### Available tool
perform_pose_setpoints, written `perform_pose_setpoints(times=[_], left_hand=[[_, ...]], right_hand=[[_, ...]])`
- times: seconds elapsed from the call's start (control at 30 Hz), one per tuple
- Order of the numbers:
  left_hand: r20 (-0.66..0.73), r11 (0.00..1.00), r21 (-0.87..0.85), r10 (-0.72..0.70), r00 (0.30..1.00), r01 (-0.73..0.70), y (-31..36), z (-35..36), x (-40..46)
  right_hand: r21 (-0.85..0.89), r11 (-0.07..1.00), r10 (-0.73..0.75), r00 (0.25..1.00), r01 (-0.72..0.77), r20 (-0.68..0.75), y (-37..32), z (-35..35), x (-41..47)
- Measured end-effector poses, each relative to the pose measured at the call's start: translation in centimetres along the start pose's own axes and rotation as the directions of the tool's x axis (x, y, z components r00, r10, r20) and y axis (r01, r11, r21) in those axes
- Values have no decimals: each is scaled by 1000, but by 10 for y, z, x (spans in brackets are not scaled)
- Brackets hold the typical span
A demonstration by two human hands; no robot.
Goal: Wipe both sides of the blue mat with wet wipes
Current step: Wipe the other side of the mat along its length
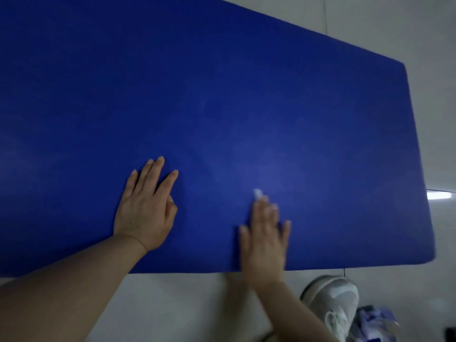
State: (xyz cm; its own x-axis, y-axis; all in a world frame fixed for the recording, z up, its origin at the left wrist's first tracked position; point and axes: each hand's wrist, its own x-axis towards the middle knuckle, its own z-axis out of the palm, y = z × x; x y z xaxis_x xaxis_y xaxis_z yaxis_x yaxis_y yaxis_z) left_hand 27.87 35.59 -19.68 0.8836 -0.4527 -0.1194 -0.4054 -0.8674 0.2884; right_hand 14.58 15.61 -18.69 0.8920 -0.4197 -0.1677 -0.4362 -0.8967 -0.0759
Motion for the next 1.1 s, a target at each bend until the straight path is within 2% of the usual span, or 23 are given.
perform_pose_setpoints(times=[0.03, 0.1, 0.13, 0.17, 0.23, 0.3, 0.37, 0.4, 0.43, 0.5, 0.57, 0.6, 0.63, 0.67, 0.73, 0.77, 0.8, 0.83, 0.87, 0.93, 0.97, 1.0, 1.1], left_hand=[[-1, 1000, 3, -2, 1000, 2, 0, 0, 0], [-2, 1000, 5, -5, 1000, 5, 1, 1, 0], [-1, 1000, 5, -7, 1000, 7, 2, 1, 0], [1, 1000, 3, -7, 1000, 7, 2, 1, 1], [7, 1000, 2, -8, 1000, 8, 2, 0, 0], [14, 1000, 5, -9, 1000, 9, 2, -1, 0], [19, 1000, 3, -7, 1000, 7, 1, -1, 0], [22, 1000, 3, -5, 1000, 5, 1, -1, 0], [23, 1000, 3, -6, 1000, 6, 0, -1, 0], [21, 1000, 3, -12, 1000, 12, 0, 0, 1], [18, 1000, -4, -16, 1000, 16, 0, 0, 1], [13, 1000, -4, -16, 1000, 16, 0, 0, 1], [9, 1000, 0, -15, 1000, 15, 0, 1, 1], [7, 1000, 3, -14, 1000, 14, 1, 1, 1], [6, 1000, 4, -14, 1000, 14, 1, 0, 1], [9, 1000, 0, -15, 1000, 15, 1, 0, 1], [12, 1000, -1, -12, 1000, 12, 0, 0, 1], [16, 1000, 0, -8, 1000, 8, 0, 1, 1], [18, 1000, 2, -6, 1000, 6, 0, 1, 0], [14, 1000, 3, -8, 1000, 8, 0, 1, 1], [14, 1000, 0, -9, 1000, 9, 0, 0, 2], [19, 1000, -7, -8, 1000, 9, 0, 0, 2], [22, 1000, -22, -9, 1000, 9, 1, -1, 1]], right_hand=[[15, 987, 157, 988, -157, 11, 28, -5, 4], [70, 886, 454, 888, -459, 68, 73, -16, 9], [82, 841, 529, 844, -535, 85, 83, -18, 8], [81, 831, 546, 835, -550, 67, 81, -16, 6], [70, 904, 423, 906, -422, 2, 49, -5, -4], [82, 988, 131, 991, -131, 1, 0, 4, -21], [30, 984, -179, 982, 178, 54, -27, 7, -32], [26, 973, -229, 972, 228, 56, -24, 6, -29], [34, 984, -176, 983, 175, 53, -12, 6, -24], [24, 996, 91, 996, -91, 20, 28, 2, -13], [50, 926, 374, 927, -375, 32, 66, -6, -4], [66, 889, 451, 891, -454, 60, 75, -9, -3], [76, 879, 466, 882, -471, 71, 71, -11, -4], [90, 907, 407, 911, -412, 67, 57, -11, -5], [100, 987, 118, 988, -128, 94, 23, -5, -17], [72, 997, -26, 994, 18, 107, 15, -1, -22], [53, 996, -81, 991, 75, 102, 16, -1, -21], [62, 998, -23, 994, 16, 108, 27, -4, -15], [65, 991, 111, 990, -117, 87, 45, -7, -7], [74, 905, 411, 905, -420, 107, 85, -17, 4], [78, 850, 507, 849, -521, 149, 99, -21, 9], [68, 817, 553, 812, -572, 186, 105, -24, 11], [32, 811, 560, 790, -585, 250, 106, -25, 15]])
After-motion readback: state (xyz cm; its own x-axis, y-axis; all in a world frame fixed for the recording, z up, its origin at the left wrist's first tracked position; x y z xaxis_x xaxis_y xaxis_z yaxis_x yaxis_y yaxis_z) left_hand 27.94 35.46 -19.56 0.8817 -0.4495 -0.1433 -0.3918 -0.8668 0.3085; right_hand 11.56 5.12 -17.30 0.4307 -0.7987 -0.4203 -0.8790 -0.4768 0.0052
